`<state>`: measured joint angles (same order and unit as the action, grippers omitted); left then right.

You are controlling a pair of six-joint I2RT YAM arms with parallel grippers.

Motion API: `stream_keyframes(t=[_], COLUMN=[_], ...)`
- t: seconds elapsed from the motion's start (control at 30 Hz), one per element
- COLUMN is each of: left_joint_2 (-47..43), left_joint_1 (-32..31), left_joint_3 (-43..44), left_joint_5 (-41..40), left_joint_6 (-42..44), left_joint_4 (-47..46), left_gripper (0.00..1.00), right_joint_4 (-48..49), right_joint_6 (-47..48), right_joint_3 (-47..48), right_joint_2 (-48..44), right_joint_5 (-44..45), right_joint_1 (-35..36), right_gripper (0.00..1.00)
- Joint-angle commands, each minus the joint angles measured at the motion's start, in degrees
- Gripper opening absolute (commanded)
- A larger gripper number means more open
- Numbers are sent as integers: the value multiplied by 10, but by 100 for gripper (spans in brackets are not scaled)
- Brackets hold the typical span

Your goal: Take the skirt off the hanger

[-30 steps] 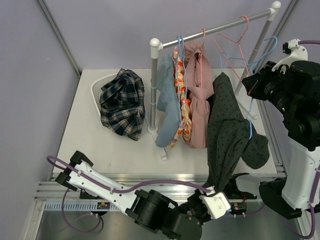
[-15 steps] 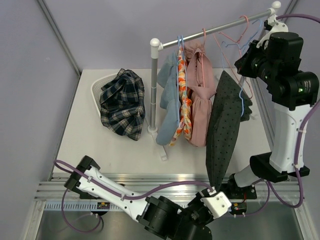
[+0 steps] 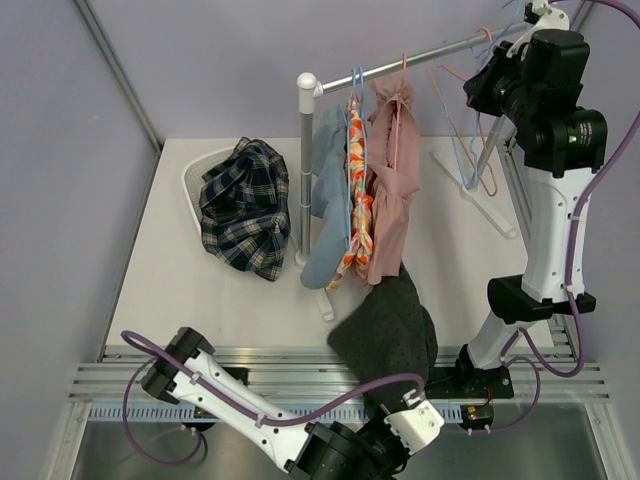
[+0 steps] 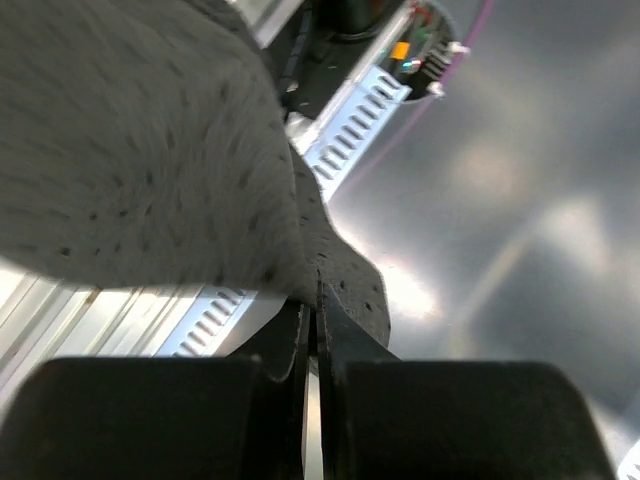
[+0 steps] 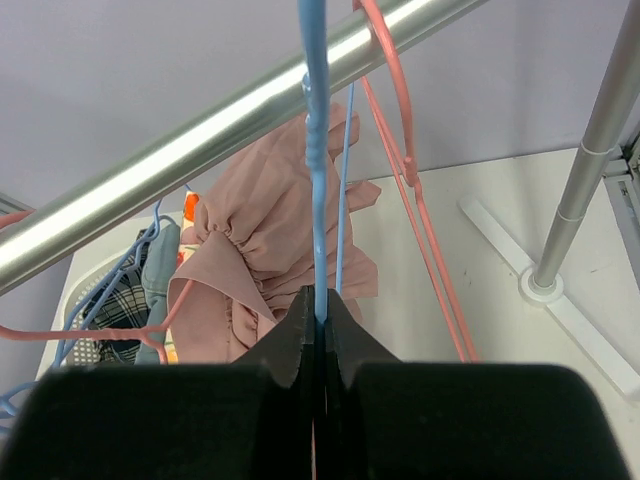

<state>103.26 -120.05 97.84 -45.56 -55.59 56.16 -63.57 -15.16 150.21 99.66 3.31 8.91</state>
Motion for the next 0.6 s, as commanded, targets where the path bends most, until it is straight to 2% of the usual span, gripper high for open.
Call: stream_keyframes(t=[0.0, 0.17, 0.33, 0.4, 0.5, 0.57], left_joint_2=[-10, -44, -105, -113, -134, -164], left_joint_1=[-200, -183, -136, -123, -99, -82], left_joint_3=[39, 24, -8, 10, 64, 101], left_joint_5=[-46, -107, -134, -166, -223, -246], left_joint_6=[-66, -30, 90, 130, 152, 186], left_joint_4=[35, -5, -86, -72, 15, 38], left_gripper=[0, 0, 0, 0, 0, 0], right_joint_4=[65, 67, 71, 70, 65, 74], right_joint_6=[-10, -15, -16, -15, -10, -7], right_joint_3=[20, -17, -47, -62, -100, -148], right_joint_2=[3, 7, 6, 2, -11, -38], right_joint_5=[-30, -74, -115, -126, -132, -128], right_joint_1=[-6, -6, -6, -6, -6, -6], right_gripper=[0, 0, 0, 0, 0, 0])
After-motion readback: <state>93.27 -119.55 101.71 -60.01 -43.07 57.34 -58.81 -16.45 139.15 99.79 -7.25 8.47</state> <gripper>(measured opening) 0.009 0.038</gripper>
